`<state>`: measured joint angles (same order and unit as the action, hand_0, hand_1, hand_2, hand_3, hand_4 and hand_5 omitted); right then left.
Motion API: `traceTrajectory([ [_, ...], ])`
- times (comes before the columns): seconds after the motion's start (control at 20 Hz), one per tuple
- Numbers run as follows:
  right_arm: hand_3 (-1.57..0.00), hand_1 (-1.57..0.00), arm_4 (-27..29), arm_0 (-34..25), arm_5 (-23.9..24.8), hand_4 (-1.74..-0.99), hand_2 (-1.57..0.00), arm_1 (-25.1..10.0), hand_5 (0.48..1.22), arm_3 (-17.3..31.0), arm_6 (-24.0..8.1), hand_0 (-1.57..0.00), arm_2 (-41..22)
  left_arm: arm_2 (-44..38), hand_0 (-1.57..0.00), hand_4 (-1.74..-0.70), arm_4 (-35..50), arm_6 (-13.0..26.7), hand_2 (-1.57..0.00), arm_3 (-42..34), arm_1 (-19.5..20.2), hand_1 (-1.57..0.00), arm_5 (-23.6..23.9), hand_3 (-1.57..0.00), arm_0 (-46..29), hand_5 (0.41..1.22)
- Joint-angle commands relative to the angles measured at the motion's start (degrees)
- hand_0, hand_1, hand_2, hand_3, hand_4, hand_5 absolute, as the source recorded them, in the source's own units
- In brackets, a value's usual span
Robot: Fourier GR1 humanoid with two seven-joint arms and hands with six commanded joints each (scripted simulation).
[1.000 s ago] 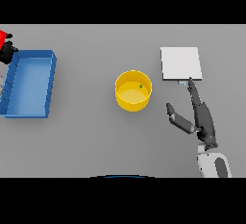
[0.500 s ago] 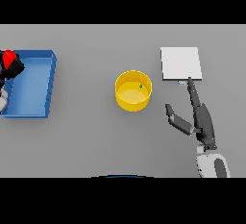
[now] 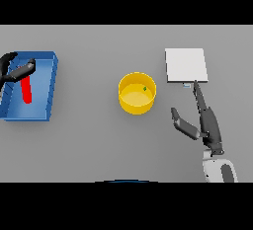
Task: Pick up the red beaker and tilt it to pour out 1 green nut into yellow bowl. Pick up the yellow bowl and place it on the metallic measuring scale.
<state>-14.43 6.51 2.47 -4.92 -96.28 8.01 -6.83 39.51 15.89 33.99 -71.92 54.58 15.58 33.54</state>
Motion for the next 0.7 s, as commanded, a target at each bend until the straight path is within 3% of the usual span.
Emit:
traceTrajectory([
  [0.0, 0.00, 0.00, -0.1, 0.0, 0.0, -1.188, 0.00, 0.2, 0.668, -0.4, -1.1, 0.00, -0.2, 0.1, -0.19, -0.80, -0.2, 0.2, -0.16, 0.1, -0.4, -0.16, 0.2, -0.15, 0.4, 0.679],
  [0.3, 0.00, 0.00, -4.6, -0.3, 1.2, -1.198, 0.00, -0.6, 0.662, -0.5, -3.3, 0.00, -1.7, -1.9, -0.05, -0.79, 0.3, -3.9, -0.04, 2.0, -1.4, -0.04, 2.2, -0.04, 0.9, 0.671],
  [0.4, 0.00, 0.00, -3.7, -2.1, -1.7, -1.162, 0.00, -2.0, 0.694, 0.0, -1.2, 0.00, -2.4, -2.1, -0.03, -0.78, 0.3, -5.2, -0.03, 2.6, -2.0, -0.03, 2.6, -0.02, 0.8, 0.679],
  [0.45, 0.00, 0.00, -4.6, -3.3, -3.1, -1.180, 0.00, -3.7, 0.708, 0.0, -0.7, 0.00, -3.0, -2.0, -0.03, -0.78, 0.2, -5.2, -0.02, 1.8, -1.5, -0.02, 2.7, -0.02, 0.6, 0.685],
  [0.65, 0.00, 0.00, -8.9, -9.9, -7.9, -1.255, 0.00, -8.5, 0.700, 1.6, -2.9, 0.00, -6.0, -1.5, -0.01, -0.79, 0.3, -4.7, -0.01, 1.9, -2.2, -0.01, 2.6, -0.01, 0.7, 0.707],
])
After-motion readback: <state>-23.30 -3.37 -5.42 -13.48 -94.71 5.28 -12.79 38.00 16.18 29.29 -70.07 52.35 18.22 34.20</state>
